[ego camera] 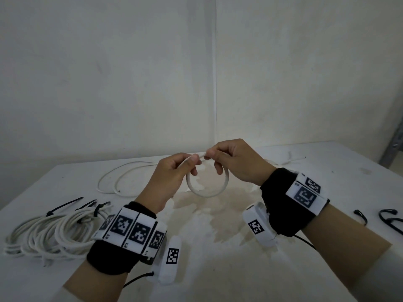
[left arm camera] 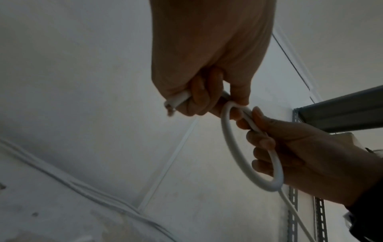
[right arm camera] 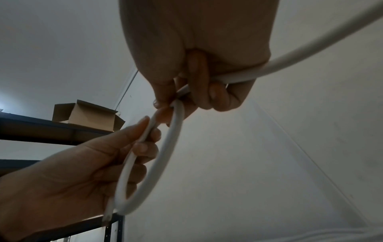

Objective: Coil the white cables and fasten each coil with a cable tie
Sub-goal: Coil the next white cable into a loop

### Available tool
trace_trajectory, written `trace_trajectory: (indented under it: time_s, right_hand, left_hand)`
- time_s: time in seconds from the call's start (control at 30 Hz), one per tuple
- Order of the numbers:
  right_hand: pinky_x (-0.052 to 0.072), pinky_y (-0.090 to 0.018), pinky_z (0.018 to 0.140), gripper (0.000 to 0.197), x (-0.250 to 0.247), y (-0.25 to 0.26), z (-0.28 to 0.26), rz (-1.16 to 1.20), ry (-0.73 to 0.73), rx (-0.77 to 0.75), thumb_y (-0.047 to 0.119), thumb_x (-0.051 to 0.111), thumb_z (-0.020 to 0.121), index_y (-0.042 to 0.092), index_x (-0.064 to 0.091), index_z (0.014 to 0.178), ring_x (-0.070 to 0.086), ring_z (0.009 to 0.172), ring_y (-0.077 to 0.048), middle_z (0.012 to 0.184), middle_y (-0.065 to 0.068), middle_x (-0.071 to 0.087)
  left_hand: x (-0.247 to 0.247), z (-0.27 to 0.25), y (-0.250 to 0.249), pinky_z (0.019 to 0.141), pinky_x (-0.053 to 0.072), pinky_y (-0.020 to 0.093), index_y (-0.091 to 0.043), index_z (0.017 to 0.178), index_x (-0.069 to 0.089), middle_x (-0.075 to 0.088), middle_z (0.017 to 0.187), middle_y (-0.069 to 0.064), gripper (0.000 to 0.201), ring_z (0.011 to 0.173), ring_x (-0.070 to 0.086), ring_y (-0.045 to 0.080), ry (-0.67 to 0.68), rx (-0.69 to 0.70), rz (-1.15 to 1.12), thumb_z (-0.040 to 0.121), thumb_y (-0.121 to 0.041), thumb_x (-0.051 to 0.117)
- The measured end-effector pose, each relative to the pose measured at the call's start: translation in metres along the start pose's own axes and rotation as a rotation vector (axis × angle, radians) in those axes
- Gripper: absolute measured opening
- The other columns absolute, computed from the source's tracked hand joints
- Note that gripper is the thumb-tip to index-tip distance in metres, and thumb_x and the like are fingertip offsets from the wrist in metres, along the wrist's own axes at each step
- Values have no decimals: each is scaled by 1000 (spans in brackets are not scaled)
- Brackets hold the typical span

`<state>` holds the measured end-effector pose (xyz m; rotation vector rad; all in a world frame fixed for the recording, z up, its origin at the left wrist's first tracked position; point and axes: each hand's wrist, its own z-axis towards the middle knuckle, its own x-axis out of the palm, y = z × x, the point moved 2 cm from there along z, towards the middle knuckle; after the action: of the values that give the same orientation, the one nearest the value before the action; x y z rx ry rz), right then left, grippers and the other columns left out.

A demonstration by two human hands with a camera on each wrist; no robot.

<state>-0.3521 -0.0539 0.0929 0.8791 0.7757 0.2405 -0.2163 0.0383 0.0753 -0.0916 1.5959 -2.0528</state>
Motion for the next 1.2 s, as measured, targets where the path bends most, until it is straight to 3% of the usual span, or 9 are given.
trace_trajectory:
  time_s: [0.1, 0.27, 0.43, 0.57, 0.7, 0.87, 0.97, 1.07, 1.2]
  right_hand:
    - [39, -28, 63, 29, 5, -2, 1, -12, 18, 11, 26, 49, 95, 16, 65, 73, 46, 60, -20, 55, 2, 62]
    - [36, -18, 54, 28, 8, -8, 4, -10, -20, 30, 27, 48, 95, 15, 64, 75, 45, 50, -8, 41, 9, 56]
    - [32, -9, 49, 27, 11, -9, 6, -35, -38, 24, 25, 48, 95, 11, 65, 80, 44, 43, 0, 41, 9, 53]
    - [33, -11, 50, 28, 9, -13, 10, -99, -42, 11, 23, 46, 96, 18, 60, 71, 44, 45, -1, 51, 10, 59]
    - [33, -13, 51, 29, 4, -19, 10, -117, -61, 32, 20, 48, 95, 20, 59, 68, 43, 46, -2, 55, 9, 61]
    - [33, -8, 52, 31, 5, -16, 9, -81, -155, 17, 17, 50, 94, 22, 57, 64, 47, 48, 4, 53, 8, 59]
    - [34, -8, 54, 28, 6, -15, 7, -84, -177, 12, 17, 51, 93, 19, 59, 67, 47, 49, 4, 52, 7, 58]
    - [35, -9, 52, 26, 10, -16, 5, -97, -190, 4, 18, 52, 93, 17, 61, 69, 48, 48, 2, 51, 7, 58]
    - [35, -9, 50, 24, 12, -18, 1, -100, -206, -9, 19, 54, 92, 9, 64, 73, 50, 44, 1, 49, 6, 57]
  left_hand:
    - [-3, 2, 2, 44, 32, 7, -23, 75, 68, 56, 51, -14, 22, 45, 43, -1, -43, 46, 84, 90, -32, 55]
    - [-4, 2, 1, 50, 31, 9, -36, 68, 58, 57, 55, -21, 26, 51, 46, -2, 34, 139, 284, 92, -30, 52]
    - [-7, 3, 1, 53, 33, 8, -32, 72, 61, 57, 63, -10, 22, 55, 49, -4, -3, 142, 314, 92, -31, 52]
    - [-16, 2, 2, 44, 32, 8, -20, 73, 64, 53, 63, -3, 31, 44, 46, -1, -66, -41, 243, 95, -26, 44]
    - [-28, -2, 2, 57, 49, 14, -14, 89, 69, 58, 72, 0, 27, 65, 59, 8, 106, -220, 20, 97, -15, 43]
    - [-20, -5, 8, 63, 52, 13, -16, 82, 67, 66, 68, -10, 8, 64, 60, 1, 109, -189, -101, 83, -8, 63]
    - [-10, -8, 12, 70, 56, 25, -13, 77, 58, 69, 76, -4, 13, 68, 65, 9, 71, -173, -228, 72, -10, 69]
    - [0, -11, 8, 60, 59, 28, -10, 80, 51, 65, 62, 1, 24, 57, 65, 12, 110, -206, -429, 63, -19, 65]
    - [7, -8, 2, 49, 51, 20, -10, 87, 58, 55, 56, -1, 17, 42, 53, 6, 100, -222, -291, 74, -11, 69]
